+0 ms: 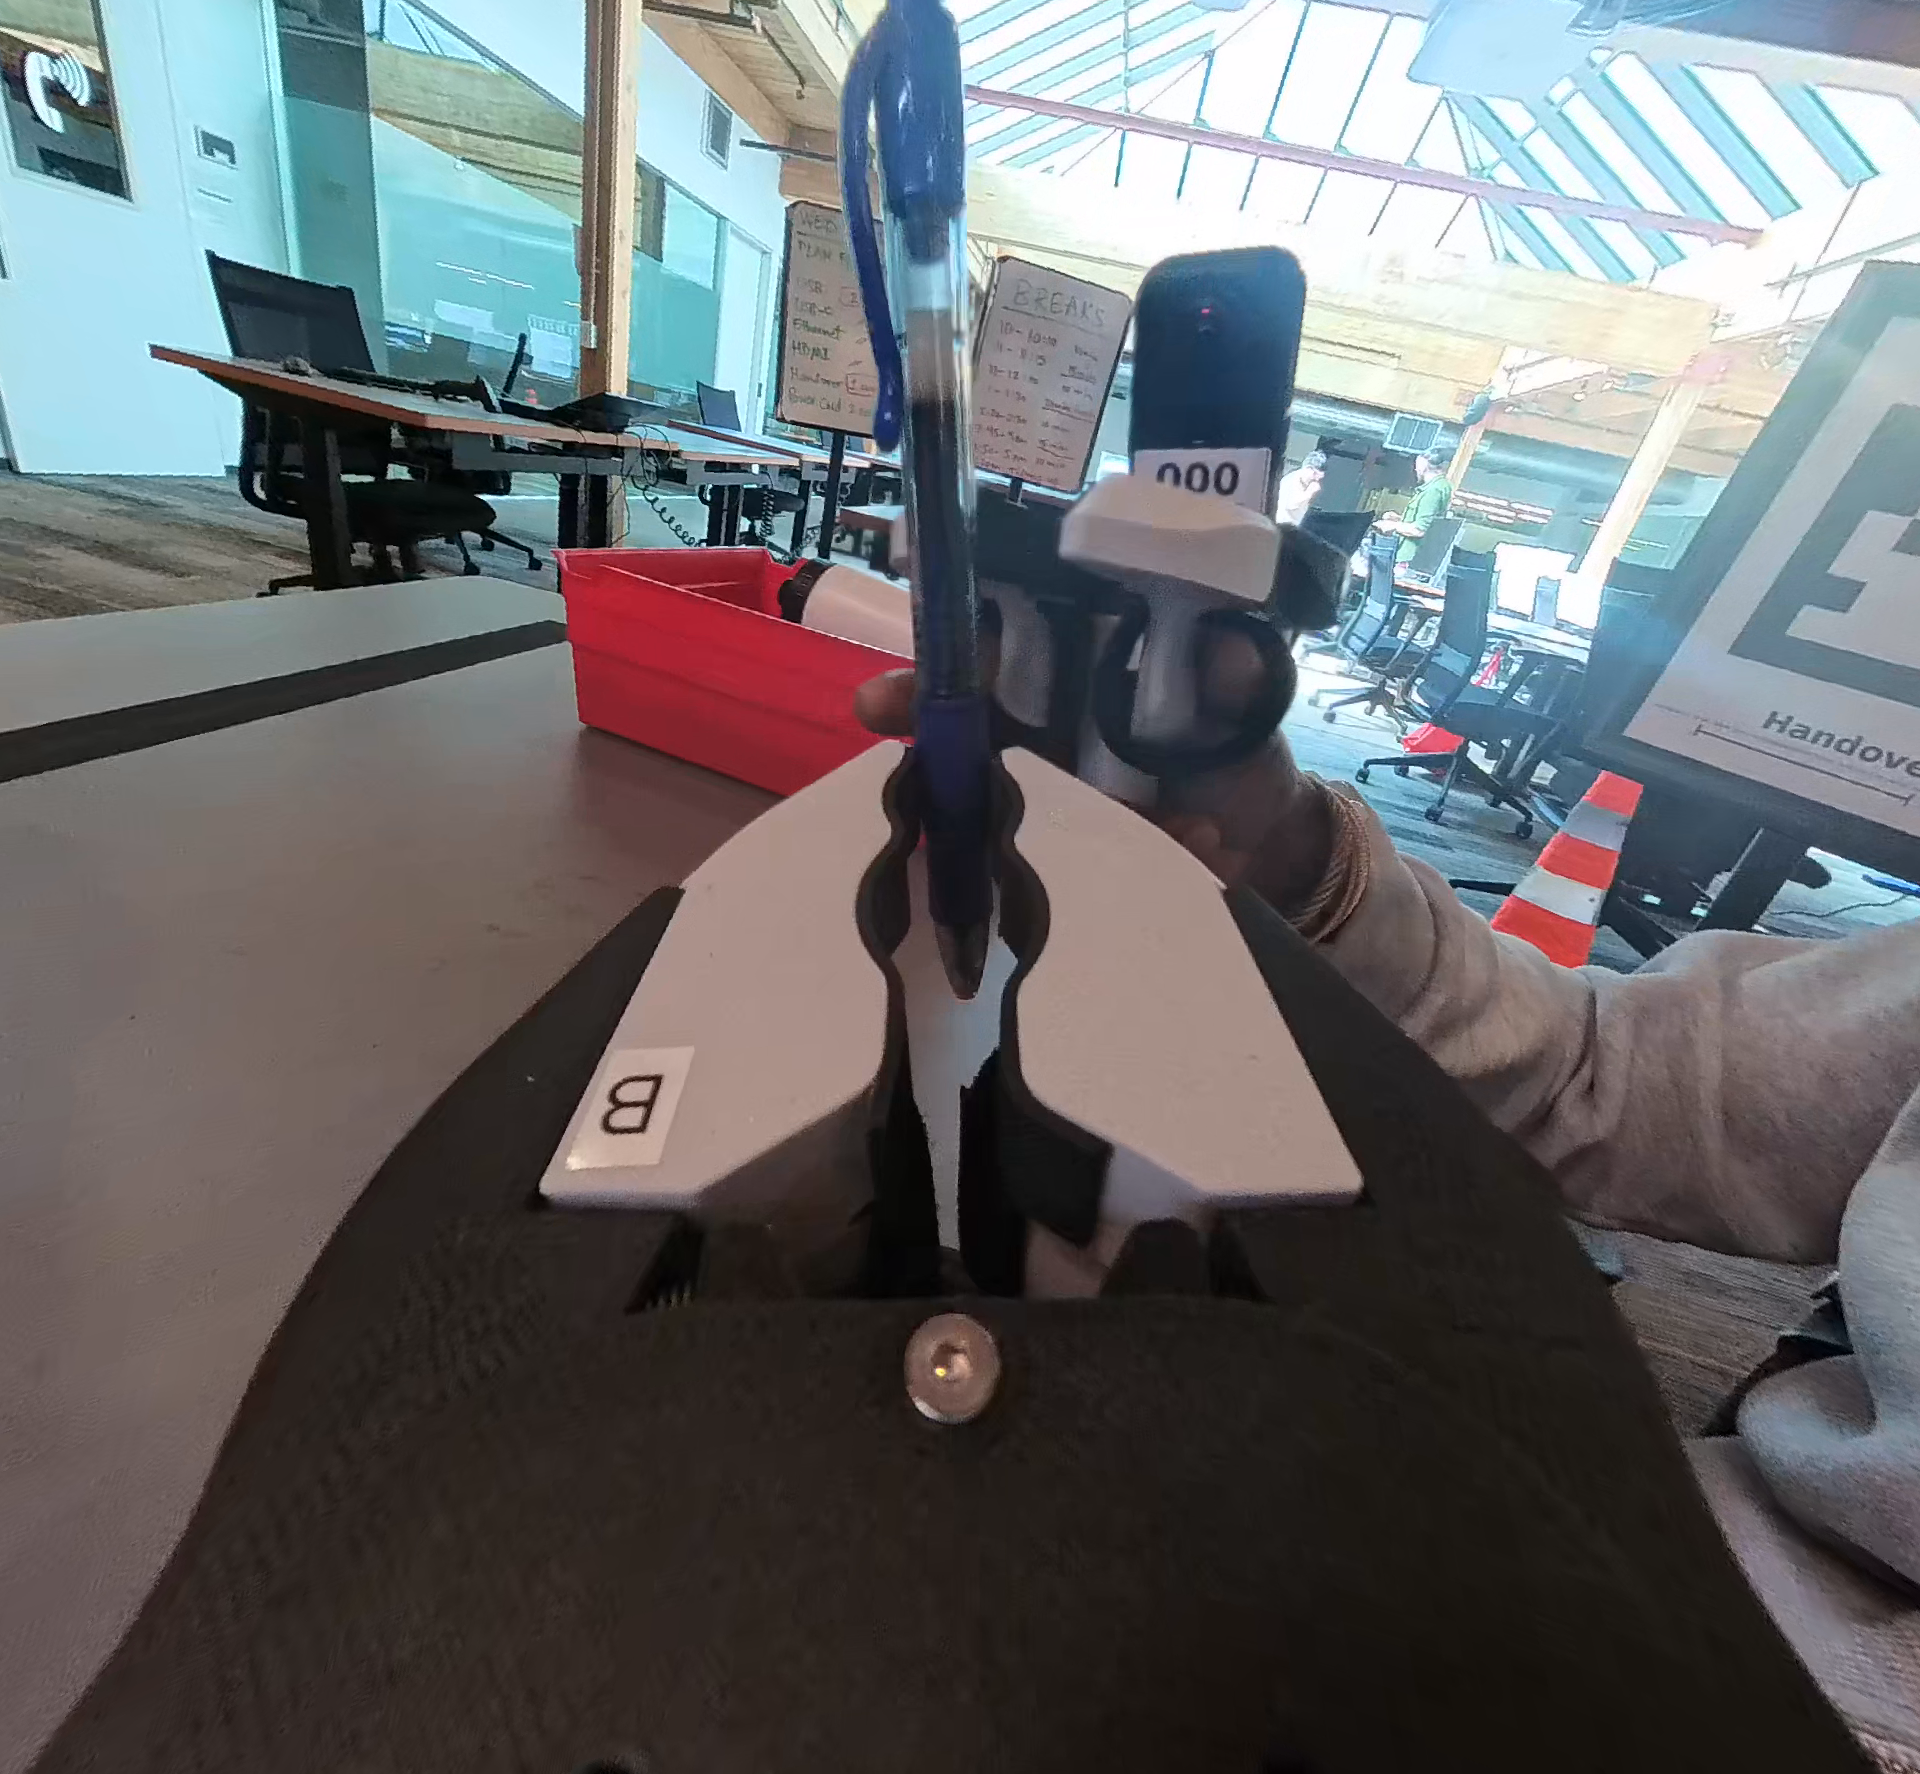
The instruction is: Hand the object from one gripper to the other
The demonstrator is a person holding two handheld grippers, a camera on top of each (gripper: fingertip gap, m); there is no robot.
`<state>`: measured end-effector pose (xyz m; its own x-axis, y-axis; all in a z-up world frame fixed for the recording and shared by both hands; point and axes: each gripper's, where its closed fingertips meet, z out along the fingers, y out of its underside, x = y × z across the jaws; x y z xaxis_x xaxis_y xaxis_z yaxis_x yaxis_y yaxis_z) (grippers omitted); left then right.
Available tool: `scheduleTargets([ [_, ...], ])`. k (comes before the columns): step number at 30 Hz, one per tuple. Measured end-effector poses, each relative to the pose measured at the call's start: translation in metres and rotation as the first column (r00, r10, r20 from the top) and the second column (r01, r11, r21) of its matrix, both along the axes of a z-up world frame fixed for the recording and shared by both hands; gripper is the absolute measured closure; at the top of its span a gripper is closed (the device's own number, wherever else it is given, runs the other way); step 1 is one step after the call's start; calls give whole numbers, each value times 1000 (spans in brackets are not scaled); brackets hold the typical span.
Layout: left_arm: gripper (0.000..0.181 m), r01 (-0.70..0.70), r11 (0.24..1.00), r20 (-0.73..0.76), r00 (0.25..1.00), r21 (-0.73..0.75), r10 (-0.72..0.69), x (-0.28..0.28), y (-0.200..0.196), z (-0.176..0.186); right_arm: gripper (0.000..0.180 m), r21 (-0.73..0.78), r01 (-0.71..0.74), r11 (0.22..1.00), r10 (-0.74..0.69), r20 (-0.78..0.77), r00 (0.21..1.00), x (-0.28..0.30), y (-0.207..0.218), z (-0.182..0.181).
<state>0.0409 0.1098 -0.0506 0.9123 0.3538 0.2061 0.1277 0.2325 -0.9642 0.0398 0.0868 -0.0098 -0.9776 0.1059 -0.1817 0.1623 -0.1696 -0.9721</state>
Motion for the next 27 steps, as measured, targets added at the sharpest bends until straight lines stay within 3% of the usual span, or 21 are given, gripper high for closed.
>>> scheduleTargets([
  [3, 169, 32, 999, 10, 999, -5, -32, 3, 4, -2, 168, -27, -58, 998, 58, -11, 998, 6, 3, 1],
  [5, 169, 76, 997, 18, 997, 1, -76, 8, 7, -2, 155, -32, -58, 998, 59, 2, 998, 5, 2, 0],
  [7, 169, 133, 991, 29, 991, 12, -133, 14, 11, -1, 154, 6, -73, 997, 73, 2, 997, 7, -1, -6],
  [9, 169, 174, 985, 42, 984, 13, -174, 19, 14, -3, 170, -3, -102, 995, 102, -2, 995, 12, -3, -6],
  [11, 169, 170, 985, 38, 985, 11, -170, 19, 14, -2, 170, -2, -98, 995, 98, -34, 995, 14, -2, -5],
  [13, 167, 102, 995, 6, 995, -13, -102, 13, 11, -2, 170, -2, -61, 998, 61, -74, 995, 13, -2, -3],
  [16, 140, -121, 984, -121, 987, -130, 105, -4, 4, -6, 170, -20, 59, 998, -61, -116, 991, 7, -3, -2],
  [18, 134, -232, 955, -225, 956, -184, 188, -8, 2, -6, 170, -8, 124, 992, -123, -143, 982, 5, -8, -5],
  [22, 166, -338, 920, -330, 907, -200, 262, -10, -3, -2, 170, -2, 198, 980, -196, -144, 970, -1, -12, -11],
  [23, 167, -340, 917, -316, 911, -209, 265, -12, -4, -4, 170, 1, 205, 979, -203, -139, 969, -2, -12, -12],
  [26, 169, -201, 969, -216, 962, -141, 168, -5, -2, 1, 168, -21, 167, 986, -169, -130, 977, 1, -13, -10],
  [27, 169, -104, 988, -176, 981, -112, 84, 3, 2, 2, 157, -29, 113, 993, -116, -122, 986, 6, -14, -8],
])
